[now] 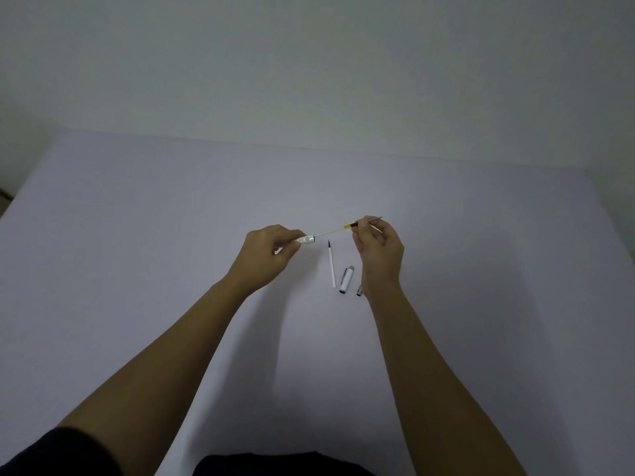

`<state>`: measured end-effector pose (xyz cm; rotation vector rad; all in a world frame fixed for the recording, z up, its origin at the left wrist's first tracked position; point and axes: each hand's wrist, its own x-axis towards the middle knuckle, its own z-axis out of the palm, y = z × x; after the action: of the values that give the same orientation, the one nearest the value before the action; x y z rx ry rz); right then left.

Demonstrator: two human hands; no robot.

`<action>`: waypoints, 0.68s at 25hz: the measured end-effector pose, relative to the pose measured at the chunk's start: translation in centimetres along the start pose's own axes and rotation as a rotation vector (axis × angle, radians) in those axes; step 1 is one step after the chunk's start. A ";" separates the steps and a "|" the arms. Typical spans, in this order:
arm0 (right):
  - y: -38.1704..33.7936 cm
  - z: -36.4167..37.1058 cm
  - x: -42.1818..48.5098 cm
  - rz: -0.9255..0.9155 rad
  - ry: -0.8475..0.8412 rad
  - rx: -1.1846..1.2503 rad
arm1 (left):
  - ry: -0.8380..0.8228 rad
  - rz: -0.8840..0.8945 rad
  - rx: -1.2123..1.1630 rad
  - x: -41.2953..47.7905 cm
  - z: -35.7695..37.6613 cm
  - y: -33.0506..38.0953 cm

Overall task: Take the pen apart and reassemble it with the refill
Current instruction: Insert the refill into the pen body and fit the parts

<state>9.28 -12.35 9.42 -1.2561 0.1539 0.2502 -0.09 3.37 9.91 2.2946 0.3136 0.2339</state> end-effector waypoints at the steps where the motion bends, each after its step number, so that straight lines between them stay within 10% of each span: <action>1: 0.0 0.0 0.0 0.000 -0.001 -0.004 | 0.003 -0.004 -0.013 0.0 0.0 0.1; 17: 0.7 1.0 -1.5 0.073 -0.187 -0.131 | 0.035 0.077 -0.016 0.7 0.4 1.7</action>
<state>7.68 -11.36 9.48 -1.3508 0.0224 0.4453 0.89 2.16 10.98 2.2916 0.2409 0.3152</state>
